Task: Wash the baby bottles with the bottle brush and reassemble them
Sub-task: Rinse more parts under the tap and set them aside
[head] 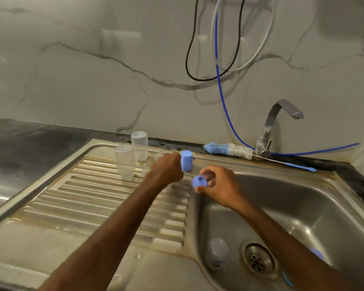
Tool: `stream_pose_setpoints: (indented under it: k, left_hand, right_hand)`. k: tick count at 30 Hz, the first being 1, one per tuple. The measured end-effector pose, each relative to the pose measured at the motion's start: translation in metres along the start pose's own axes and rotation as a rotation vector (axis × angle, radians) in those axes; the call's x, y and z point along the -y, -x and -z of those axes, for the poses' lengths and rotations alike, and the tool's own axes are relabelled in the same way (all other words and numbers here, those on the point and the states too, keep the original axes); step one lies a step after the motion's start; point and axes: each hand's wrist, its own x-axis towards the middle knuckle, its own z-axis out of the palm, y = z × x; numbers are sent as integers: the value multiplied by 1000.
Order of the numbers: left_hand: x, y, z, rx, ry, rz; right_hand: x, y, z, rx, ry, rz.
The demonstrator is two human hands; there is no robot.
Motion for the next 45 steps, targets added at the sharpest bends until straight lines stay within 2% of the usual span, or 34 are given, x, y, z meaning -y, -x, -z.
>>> stream_pose_setpoints:
  k: [4, 7, 15, 22, 30, 35, 40, 45]
  left_hand:
    - [36, -9, 27, 88, 34, 162]
    - [54, -10, 26, 14, 98, 235]
    - [66, -8, 10, -32, 167, 199]
    - [71, -13, 21, -142, 349, 225]
    - [61, -12, 12, -261, 324, 141]
    - [49, -6, 9, -284, 244, 86]
    - [27, 4, 2, -282, 184, 15]
    - [-26, 16, -8, -220, 118, -131]
  right_hand:
    - [36, -22, -41, 55, 33, 13]
    - [50, -30, -65, 40, 89, 35]
    - [60, -48, -84, -29, 124, 2]
    - [63, -50, -93, -37, 95, 25]
    - [59, -50, -96, -99, 44, -9]
    - [58, -40, -87, -124, -23, 31]
    - [44, -14, -38, -147, 66, 92]
    - [-1, 22, 33, -310, 159, 195]
